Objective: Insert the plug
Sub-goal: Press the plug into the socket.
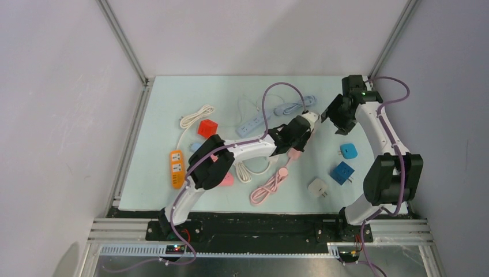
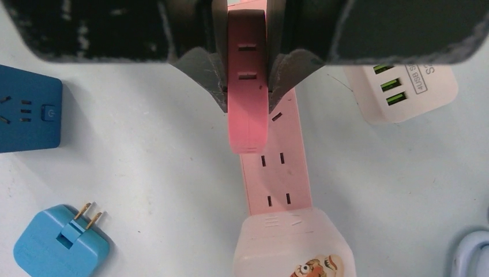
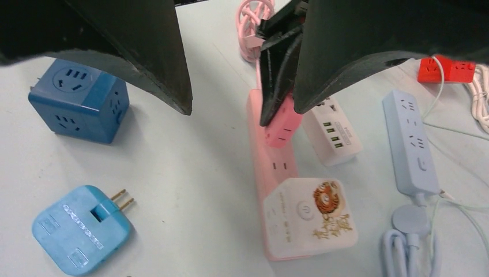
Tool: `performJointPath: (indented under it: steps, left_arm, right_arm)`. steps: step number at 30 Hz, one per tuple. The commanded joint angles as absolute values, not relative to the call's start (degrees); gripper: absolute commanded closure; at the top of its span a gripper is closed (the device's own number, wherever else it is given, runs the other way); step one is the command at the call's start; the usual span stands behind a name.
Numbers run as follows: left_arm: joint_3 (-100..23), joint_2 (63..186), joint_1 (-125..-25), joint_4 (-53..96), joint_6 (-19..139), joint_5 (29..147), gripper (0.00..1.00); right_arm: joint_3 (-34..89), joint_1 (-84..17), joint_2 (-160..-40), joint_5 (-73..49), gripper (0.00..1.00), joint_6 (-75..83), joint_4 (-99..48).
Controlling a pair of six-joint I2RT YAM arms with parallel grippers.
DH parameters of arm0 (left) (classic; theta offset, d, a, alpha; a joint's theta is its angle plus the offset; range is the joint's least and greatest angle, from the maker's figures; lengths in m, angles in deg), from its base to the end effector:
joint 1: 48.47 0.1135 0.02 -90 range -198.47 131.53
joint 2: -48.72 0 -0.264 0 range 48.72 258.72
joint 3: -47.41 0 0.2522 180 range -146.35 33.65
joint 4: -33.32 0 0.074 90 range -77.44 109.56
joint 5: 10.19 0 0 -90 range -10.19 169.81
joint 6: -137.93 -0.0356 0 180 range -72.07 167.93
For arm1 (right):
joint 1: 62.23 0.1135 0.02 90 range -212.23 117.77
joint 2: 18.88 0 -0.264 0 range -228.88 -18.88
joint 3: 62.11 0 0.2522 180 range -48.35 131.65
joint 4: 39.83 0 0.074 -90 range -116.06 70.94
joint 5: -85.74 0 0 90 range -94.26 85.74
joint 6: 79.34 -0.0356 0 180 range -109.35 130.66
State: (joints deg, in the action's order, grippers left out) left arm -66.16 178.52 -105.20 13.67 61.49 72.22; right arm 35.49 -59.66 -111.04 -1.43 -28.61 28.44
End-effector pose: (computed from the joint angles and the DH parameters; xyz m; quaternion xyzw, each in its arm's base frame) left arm 0.2890 -0.4319 0.1818 0.2989 0.8373 -0.2131 0.4051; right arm 0.3308 0.0131 0.3038 0.3114 0.9205 0.0614 0.2279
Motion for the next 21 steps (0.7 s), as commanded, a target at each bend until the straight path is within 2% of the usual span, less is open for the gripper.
performJointPath:
  steps: [1, 11, 21]
  left_arm:
    - [-69.7, 179.2, -104.7, 9.0, 63.1, 66.9, 1.00]
    - [-71.4, 180.5, -104.7, 5.5, 64.5, 65.7, 1.00]
    - [-74.0, 182.7, -104.8, 5.5, 65.6, 70.4, 1.00]
  right_arm:
    - [32.5, -60.5, -108.4, -0.3, 0.32, -27.8, 27.9]
    - [30.0, -61.7, -111.3, -7.4, 0.33, -28.2, 22.6]
    - [31.5, -61.7, -115.7, -11.1, 0.34, -30.1, 16.3]
